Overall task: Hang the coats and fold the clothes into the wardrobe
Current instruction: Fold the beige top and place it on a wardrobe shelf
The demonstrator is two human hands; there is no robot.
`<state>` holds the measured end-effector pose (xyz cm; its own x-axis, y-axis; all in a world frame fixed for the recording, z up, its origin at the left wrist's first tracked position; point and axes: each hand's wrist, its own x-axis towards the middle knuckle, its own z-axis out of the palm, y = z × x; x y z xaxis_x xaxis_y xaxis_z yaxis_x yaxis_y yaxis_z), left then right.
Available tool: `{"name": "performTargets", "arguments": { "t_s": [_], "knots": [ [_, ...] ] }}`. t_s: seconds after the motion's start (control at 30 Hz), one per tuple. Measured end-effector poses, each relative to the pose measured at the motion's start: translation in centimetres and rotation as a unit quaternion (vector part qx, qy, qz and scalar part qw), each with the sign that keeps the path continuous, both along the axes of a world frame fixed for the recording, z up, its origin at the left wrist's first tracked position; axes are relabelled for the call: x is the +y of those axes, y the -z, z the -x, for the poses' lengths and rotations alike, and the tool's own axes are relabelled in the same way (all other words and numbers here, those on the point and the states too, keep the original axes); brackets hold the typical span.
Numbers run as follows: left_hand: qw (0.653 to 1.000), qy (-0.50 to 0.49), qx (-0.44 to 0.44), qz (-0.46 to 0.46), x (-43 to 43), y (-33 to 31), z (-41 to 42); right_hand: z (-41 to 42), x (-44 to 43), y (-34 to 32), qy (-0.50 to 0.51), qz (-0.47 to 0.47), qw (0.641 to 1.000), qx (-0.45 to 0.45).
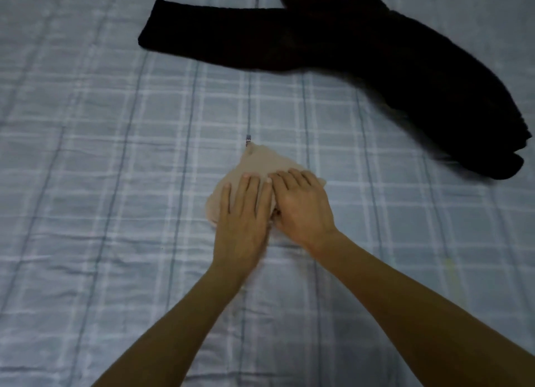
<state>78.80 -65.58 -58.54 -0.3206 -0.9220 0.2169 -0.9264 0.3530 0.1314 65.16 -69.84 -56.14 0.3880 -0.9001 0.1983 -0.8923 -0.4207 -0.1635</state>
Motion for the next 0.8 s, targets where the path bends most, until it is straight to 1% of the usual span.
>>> {"name": "performTargets", "arguments": {
  "t_s": [0.03,0.13,0.2,0.3,0.37,0.47,0.57,0.7,0.8],
  "knots": [
    [1.000,0.000,-0.007,0.007,-0.5,0.1,-0.4,-0.2,0.3,0.0,-0.006,-0.008,1.000,0.004],
    [0.999,0.049,-0.012,0.021,-1.5,0.9,-2.7,-0.2,0.5,0.5,-0.034,-0.051,0.998,0.026],
    [0.997,0.069,-0.031,0.026,-2.3,1.1,-4.3,0.4,-0.1,0.9,-0.052,-0.070,0.995,0.049],
    [0.993,0.076,-0.077,0.055,-3.3,1.2,-4.9,0.9,-1.4,1.4,-0.074,-0.060,0.992,0.083],
    [0.991,0.067,-0.092,0.065,-3.5,1.0,-4.1,0.5,-1.8,1.9,-0.073,-0.060,0.994,0.062],
    [0.996,0.052,-0.054,0.056,-3.7,1.4,-3.3,0.3,-1.8,2.5,-0.066,-0.033,0.996,0.049],
    [0.996,0.068,-0.011,0.048,-3.9,2.2,-4.3,0.7,-1.9,2.8,-0.083,0.009,0.996,0.038],
    [0.994,0.088,0.001,0.069,-3.2,2.0,-5.4,0.7,-1.3,3.7,-0.102,0.058,0.993,0.018],
    [0.991,0.103,-0.004,0.086,-2.6,1.3,-5.7,0.8,-0.6,3.7,-0.111,0.076,0.991,0.018]
  ]
}}
